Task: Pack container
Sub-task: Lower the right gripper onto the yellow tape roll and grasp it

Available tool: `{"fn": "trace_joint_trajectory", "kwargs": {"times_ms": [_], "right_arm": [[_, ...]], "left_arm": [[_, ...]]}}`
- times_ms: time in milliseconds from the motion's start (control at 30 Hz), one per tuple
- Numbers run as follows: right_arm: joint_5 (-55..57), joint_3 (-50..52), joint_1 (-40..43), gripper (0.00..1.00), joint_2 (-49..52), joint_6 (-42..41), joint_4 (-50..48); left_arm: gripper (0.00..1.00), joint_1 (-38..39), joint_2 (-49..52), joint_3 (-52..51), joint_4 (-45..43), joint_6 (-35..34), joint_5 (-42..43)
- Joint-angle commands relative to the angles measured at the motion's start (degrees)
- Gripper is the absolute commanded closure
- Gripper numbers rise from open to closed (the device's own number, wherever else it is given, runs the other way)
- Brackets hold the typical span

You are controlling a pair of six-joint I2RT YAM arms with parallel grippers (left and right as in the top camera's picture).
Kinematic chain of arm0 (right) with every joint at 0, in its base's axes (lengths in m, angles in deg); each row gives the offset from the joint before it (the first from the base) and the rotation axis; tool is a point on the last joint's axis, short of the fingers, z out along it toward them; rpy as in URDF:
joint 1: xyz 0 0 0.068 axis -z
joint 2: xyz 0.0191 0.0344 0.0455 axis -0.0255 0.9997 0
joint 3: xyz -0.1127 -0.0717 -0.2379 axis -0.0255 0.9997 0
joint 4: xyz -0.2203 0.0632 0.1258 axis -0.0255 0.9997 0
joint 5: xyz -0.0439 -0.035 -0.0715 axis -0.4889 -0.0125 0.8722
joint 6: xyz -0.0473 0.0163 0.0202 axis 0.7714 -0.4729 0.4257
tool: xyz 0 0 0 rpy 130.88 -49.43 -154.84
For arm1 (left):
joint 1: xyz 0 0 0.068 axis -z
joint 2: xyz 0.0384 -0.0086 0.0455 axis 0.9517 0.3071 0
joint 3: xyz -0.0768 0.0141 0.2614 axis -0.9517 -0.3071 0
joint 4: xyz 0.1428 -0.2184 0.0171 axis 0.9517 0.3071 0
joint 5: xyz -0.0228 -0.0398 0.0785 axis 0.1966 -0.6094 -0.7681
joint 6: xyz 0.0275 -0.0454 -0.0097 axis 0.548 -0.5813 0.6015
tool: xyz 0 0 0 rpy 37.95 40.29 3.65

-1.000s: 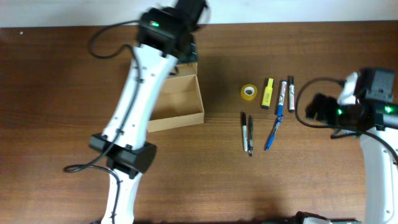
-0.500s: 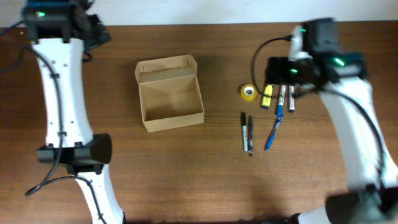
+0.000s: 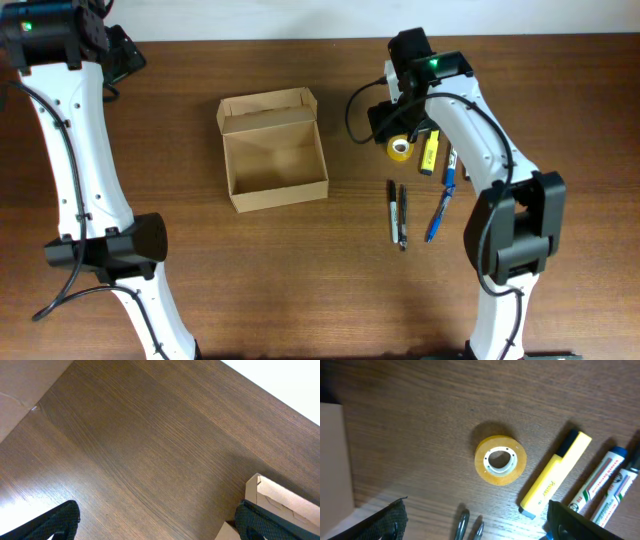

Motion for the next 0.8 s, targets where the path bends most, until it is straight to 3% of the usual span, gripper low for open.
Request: {"fn": "trace_joint_trajectory", "kwargs": {"times_ms": [0,767], "right_arm": [[0.48,-1.27,-0.04,0.11,2.58,1.44,-0.22],[-3.04,-0.96,-1.4,0.13,10.21,1.2,-2.91]], "left_arm": [[0.0,-0.26,-1.68,0.52,0.15,0.96,-0.42],[0.0,-0.26,-1.68,0.52,0.15,0.96,-0.42]]}}
